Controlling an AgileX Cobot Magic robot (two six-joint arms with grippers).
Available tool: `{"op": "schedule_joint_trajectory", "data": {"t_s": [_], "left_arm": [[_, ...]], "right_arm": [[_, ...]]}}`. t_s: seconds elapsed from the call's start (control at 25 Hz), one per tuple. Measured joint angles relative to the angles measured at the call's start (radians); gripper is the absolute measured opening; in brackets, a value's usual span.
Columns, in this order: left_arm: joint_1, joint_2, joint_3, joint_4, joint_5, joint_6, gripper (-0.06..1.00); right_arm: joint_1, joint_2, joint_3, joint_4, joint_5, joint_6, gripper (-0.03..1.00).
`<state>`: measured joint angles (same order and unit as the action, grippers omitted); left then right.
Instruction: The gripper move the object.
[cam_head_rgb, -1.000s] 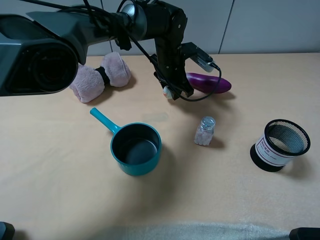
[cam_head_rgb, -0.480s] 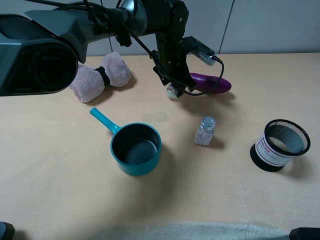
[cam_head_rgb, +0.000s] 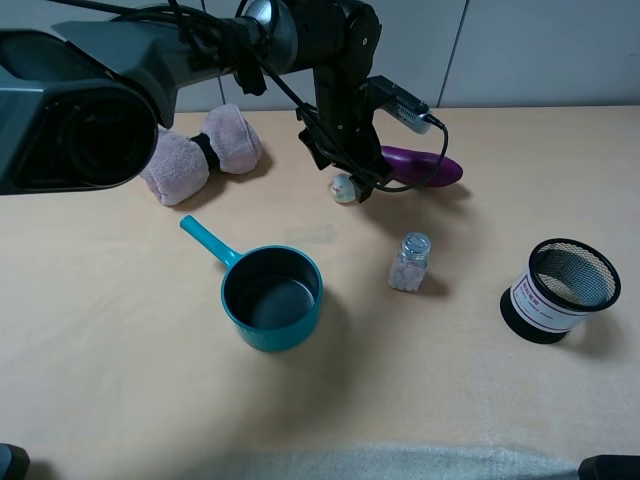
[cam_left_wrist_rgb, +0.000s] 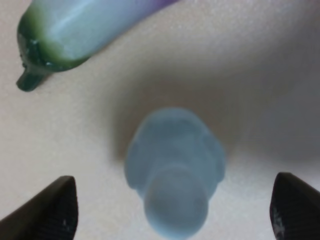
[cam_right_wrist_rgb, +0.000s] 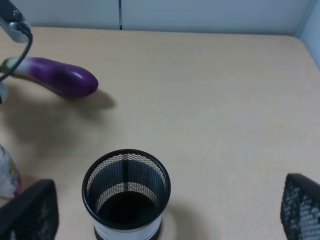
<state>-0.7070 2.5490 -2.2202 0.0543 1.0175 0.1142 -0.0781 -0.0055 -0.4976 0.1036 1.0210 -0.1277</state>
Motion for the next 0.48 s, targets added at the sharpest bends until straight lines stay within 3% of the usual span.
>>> {"op": "schedule_joint_trajectory", "data": {"t_s": [0.48], "left_arm": [[-0.005,-0.002,-0.012,0.006,0.104,-0.002,0.78]], "right_arm": [[0.0,0.0,0.0,0.0,0.0,0.0,0.67]]}}
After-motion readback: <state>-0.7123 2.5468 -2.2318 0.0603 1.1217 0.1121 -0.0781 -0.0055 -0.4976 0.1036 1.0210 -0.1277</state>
